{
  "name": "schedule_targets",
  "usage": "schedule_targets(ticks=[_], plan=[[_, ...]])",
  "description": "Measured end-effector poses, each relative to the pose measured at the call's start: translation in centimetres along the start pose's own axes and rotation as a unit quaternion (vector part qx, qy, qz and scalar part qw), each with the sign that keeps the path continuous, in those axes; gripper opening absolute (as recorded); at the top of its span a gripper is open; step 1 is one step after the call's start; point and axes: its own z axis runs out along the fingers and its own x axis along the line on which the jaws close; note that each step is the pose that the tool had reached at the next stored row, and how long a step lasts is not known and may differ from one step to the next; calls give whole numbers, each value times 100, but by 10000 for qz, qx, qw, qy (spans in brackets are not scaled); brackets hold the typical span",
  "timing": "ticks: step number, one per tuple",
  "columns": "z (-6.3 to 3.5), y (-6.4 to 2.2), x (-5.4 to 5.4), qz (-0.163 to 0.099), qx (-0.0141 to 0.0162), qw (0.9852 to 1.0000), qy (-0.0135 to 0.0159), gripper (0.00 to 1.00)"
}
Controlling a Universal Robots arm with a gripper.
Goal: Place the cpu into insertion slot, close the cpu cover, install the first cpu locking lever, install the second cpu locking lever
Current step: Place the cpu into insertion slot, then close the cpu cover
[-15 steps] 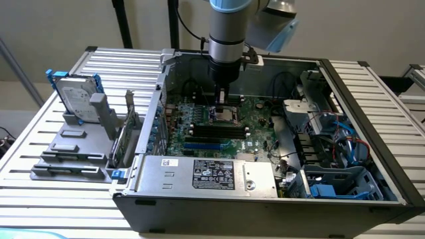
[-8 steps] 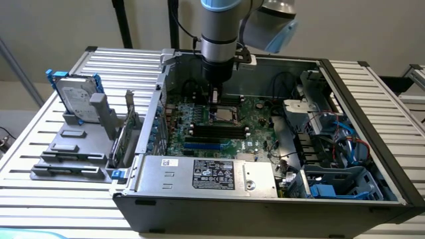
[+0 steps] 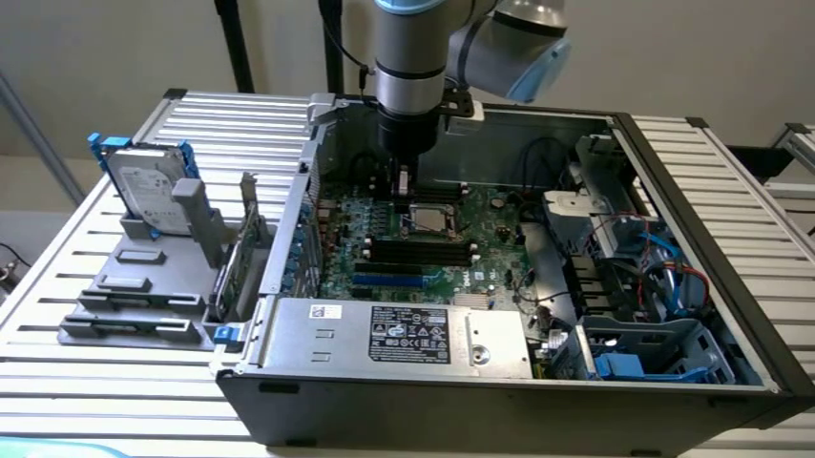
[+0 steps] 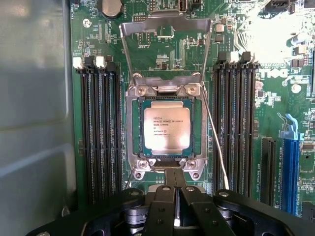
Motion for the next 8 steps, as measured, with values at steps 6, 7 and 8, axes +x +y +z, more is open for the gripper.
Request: schedule_targets(ticks=[6, 7, 8], plan=[[0, 0, 0, 0, 0, 10000, -1, 11], [0, 0, 0, 0, 0, 10000, 0, 11], [0, 0, 0, 0, 0, 10000, 0, 11]])
